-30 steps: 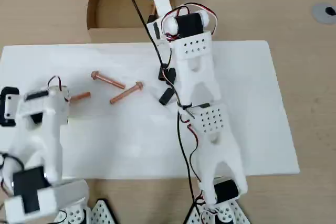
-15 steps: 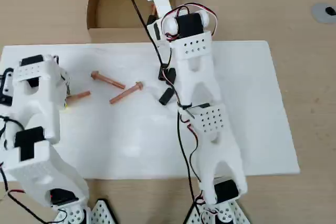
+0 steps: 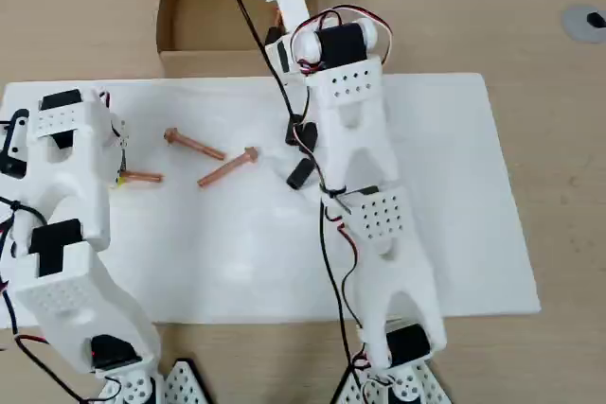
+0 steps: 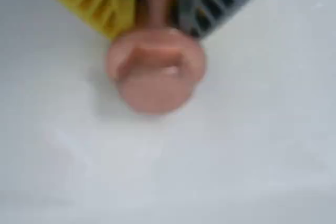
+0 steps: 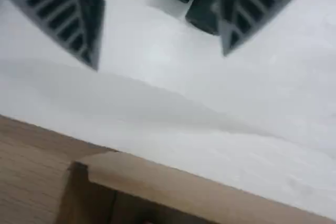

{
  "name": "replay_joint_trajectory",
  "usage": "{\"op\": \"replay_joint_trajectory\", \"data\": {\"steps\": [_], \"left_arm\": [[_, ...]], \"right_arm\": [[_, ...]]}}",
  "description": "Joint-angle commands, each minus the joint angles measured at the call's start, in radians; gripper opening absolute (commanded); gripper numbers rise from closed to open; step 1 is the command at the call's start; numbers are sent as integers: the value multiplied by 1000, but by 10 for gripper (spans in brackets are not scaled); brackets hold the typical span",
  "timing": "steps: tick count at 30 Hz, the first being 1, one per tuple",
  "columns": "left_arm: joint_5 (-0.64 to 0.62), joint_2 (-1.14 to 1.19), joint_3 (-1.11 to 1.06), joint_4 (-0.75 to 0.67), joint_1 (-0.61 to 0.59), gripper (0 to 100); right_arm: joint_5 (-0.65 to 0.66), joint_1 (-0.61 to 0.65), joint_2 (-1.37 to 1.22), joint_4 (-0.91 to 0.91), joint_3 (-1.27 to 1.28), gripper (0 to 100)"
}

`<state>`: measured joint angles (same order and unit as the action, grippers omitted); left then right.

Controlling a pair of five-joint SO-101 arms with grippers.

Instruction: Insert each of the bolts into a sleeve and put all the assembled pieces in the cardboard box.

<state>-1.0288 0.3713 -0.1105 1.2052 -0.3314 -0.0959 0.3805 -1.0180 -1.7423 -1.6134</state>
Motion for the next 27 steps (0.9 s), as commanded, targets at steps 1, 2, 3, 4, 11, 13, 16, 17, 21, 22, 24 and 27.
{"op": "replay_joint_trajectory", "data": {"steps": [1, 2, 3, 4, 11, 13, 16, 17, 21, 22, 24, 27], "left_arm": [[58, 53, 55, 149, 14, 5], [100, 53, 95, 195, 14, 5], [149, 53, 140, 242, 14, 5], [199, 53, 192, 290, 14, 5], [526, 53, 516, 508, 3, 5], [566, 53, 562, 516, 0, 5], [580, 53, 592, 522, 0, 5], [601, 48, 598, 532, -2, 5], [812, -7, 578, 545, 21, 7], [848, -22, 574, 545, 29, 7], [893, -62, 571, 545, 31, 7], [987, -130, 575, 543, 26, 7]], "right_arm": [[0, 13, 101, -3, -54, 186], [0, 13, 101, -3, -54, 186], [-2, 13, 101, -5, -54, 186], [-2, 13, 102, -6, -54, 186], [-285, 16, 208, -48, -48, 185], [-290, 21, 246, -48, -13, 185], [-292, 21, 314, -48, 87, 185], [-292, 21, 341, -49, 131, 185], [-304, 21, 458, -48, 381, 185], [-316, 21, 486, -48, 455, 185], [-338, 21, 542, -48, 607, 185], [-342, 24, 613, -46, 831, 185]]}}
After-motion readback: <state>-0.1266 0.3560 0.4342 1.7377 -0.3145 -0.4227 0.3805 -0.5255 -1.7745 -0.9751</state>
